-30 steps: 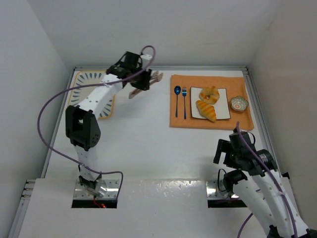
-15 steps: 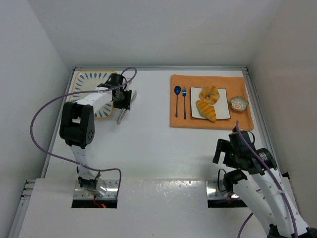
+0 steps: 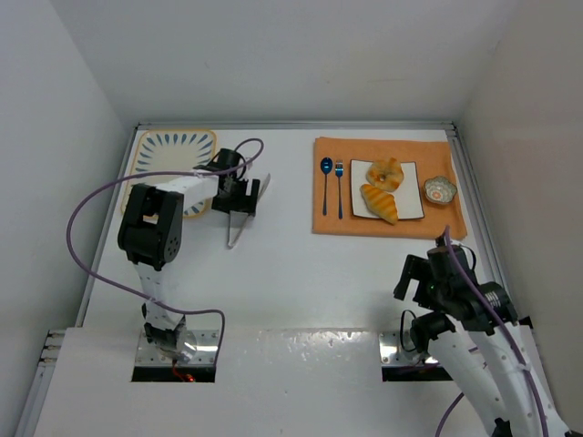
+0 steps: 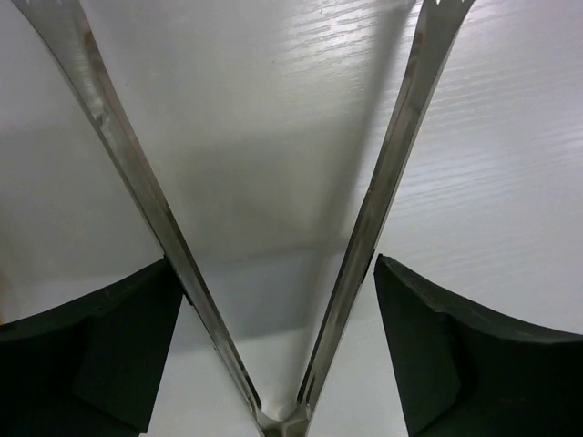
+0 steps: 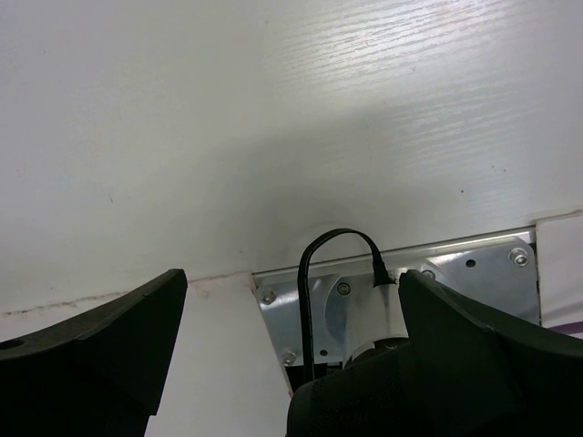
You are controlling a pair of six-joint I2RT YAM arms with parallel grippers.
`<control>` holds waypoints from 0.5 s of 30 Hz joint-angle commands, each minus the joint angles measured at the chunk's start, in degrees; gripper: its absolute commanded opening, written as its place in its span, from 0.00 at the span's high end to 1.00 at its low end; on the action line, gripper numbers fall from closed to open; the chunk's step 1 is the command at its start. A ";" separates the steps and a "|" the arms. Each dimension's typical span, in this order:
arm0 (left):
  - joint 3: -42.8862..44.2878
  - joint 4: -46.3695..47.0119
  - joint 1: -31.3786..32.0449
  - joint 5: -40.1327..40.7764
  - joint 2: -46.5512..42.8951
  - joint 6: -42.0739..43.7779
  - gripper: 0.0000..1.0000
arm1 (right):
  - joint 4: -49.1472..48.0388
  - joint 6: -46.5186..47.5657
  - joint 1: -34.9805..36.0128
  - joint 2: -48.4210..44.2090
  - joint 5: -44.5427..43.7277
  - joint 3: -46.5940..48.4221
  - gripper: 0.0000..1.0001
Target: Place the bread
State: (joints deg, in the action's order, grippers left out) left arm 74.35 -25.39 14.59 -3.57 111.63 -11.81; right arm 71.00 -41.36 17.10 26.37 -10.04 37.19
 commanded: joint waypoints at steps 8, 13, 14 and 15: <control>4.67 -7.74 0.79 0.67 -13.97 5.04 0.00 | 9.77 -2.40 0.13 -1.32 3.62 2.28 0.00; -1.65 -12.75 2.02 -1.25 -25.57 17.65 0.00 | 9.25 -2.59 0.30 -2.20 6.60 1.22 0.00; -2.79 -14.85 2.54 -0.04 -28.98 20.23 0.00 | 9.24 -0.93 0.04 -1.42 7.92 1.39 0.00; -5.85 -15.91 3.07 0.93 -30.58 22.69 0.00 | 9.68 -0.48 0.21 -0.89 8.37 2.00 0.00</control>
State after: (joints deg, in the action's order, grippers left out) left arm 73.14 -34.79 15.79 -3.36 85.84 0.86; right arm 72.14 -40.97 17.10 24.73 -8.67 38.57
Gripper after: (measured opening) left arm 0.997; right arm 0.996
